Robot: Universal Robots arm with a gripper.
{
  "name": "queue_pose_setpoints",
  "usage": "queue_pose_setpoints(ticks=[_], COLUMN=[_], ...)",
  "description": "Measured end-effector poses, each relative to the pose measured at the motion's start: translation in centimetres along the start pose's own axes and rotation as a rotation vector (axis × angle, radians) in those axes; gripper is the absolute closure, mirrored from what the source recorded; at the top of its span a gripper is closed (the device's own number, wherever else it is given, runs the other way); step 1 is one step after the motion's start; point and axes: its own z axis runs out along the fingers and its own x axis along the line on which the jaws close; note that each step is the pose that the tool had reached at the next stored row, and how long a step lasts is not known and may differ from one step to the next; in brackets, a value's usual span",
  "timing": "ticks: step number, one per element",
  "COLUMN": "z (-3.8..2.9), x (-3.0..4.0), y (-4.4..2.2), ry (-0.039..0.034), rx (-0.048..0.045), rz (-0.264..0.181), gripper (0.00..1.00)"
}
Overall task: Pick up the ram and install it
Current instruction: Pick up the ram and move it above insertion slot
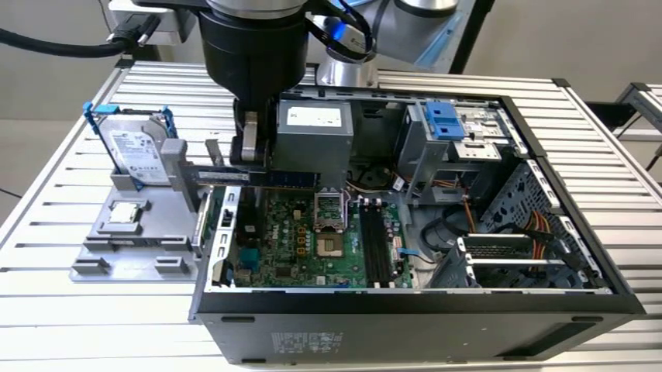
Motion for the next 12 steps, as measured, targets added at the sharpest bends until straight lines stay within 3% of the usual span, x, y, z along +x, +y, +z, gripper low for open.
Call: queue_pose_setpoints(ticks=[8, 12], z=[-0.09, -0.1], x=[-0.05, -0.05], y=[-1.43, -1.6], ry=[0.0002, 0.0001], rx=[-0.0021, -0.0022], rz=[0.0, 0.0], gripper=[1.0, 1.0])
